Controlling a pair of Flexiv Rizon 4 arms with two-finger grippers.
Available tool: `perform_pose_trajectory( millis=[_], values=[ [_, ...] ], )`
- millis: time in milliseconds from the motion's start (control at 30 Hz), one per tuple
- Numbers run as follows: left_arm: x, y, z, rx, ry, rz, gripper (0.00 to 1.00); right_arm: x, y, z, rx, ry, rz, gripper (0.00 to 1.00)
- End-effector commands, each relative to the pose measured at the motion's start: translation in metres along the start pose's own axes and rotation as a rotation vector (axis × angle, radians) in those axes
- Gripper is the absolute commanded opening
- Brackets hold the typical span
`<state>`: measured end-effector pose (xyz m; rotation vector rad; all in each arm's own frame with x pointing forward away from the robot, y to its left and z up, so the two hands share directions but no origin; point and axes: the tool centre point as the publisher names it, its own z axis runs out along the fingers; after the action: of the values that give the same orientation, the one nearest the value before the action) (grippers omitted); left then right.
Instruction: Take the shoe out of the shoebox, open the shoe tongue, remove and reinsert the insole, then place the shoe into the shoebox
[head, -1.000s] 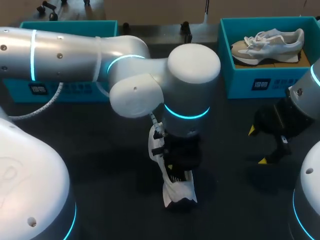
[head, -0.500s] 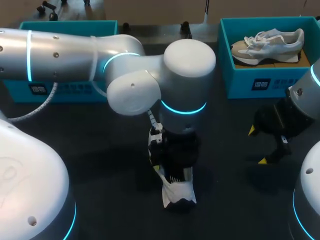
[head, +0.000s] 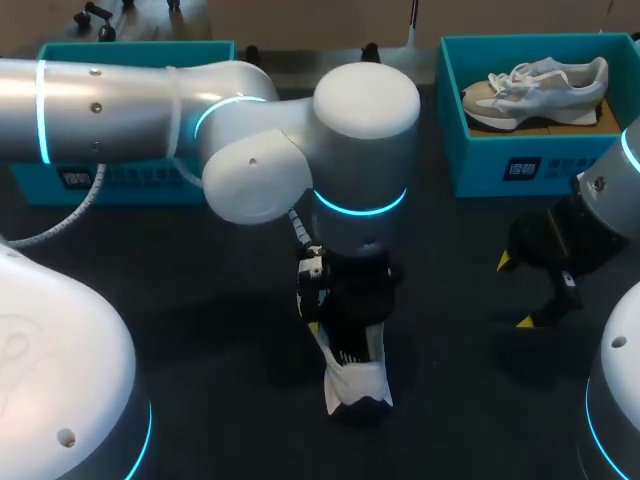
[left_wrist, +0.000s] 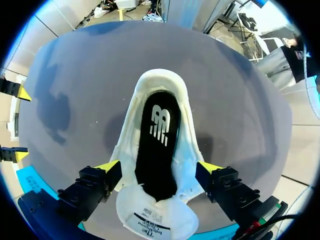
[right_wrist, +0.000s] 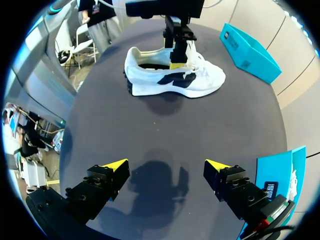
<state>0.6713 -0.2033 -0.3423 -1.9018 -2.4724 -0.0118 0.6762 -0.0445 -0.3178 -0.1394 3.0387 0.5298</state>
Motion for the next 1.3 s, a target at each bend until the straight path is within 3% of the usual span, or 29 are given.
perform_pose_trajectory(
  millis=[33,467,733,933,1200,1267,1300],
  values=[
    [0.008,0.001,-0.009,-0.012,-0.020,0.004,1.00,0.001,0.000,0.000,0.002,-0.002,-0.001,1.00],
    [0.004,0.024,-0.013,-0.034,-0.021,-0.036,1.00,0.001,0.000,0.000,0.002,-0.002,-0.001,1.00],
    [0.013,0.044,-0.029,-0.043,-0.047,-0.081,1.00,0.001,0.000,0.000,0.002,-0.002,-0.001,1.00],
    [0.022,0.066,-0.053,-0.056,-0.076,-0.103,1.00,0.001,0.000,0.000,0.002,-0.002,-0.001,1.00],
    [0.014,0.105,-0.068,-0.036,-0.082,-0.108,1.00,0.001,0.000,0.000,0.002,-0.002,-0.001,1.00],
    [0.013,0.115,-0.072,-0.022,-0.087,-0.105,0.78,0.001,0.000,0.000,0.002,-0.002,-0.001,1.00],
    [0.012,0.118,-0.073,-0.021,-0.087,-0.102,0.51,0.001,0.000,0.000,0.002,-0.002,-0.001,1.00]
  ],
)
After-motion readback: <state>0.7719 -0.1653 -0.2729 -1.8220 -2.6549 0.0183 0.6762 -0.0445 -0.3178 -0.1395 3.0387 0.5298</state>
